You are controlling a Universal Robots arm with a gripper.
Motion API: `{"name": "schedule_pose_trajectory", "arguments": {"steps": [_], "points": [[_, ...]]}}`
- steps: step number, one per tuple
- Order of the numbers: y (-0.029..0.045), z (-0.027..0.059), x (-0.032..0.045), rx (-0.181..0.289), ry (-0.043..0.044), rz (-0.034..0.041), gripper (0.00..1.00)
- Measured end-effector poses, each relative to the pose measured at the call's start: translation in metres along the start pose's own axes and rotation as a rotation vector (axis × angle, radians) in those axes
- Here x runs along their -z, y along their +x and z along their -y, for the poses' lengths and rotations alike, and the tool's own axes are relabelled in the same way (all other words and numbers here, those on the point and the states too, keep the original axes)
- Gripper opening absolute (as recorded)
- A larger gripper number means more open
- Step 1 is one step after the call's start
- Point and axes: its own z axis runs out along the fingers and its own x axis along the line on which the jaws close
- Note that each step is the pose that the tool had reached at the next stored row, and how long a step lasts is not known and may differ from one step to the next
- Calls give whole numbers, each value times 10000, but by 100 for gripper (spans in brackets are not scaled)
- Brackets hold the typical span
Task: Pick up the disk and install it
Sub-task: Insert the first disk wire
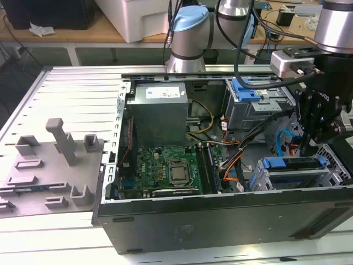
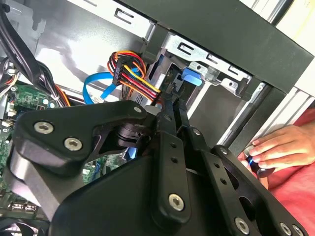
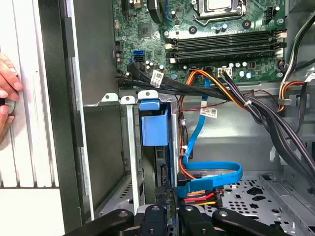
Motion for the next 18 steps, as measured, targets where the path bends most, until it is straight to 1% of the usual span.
{"name": "schedule_pose_trajectory", "arguments": {"steps": [5,10,18], "points": [[17,1,-3,-5,-3,60,17],[51,1,-10,-7,-4,80,17],[53,1,-17,-6,-4,81,17]]}}
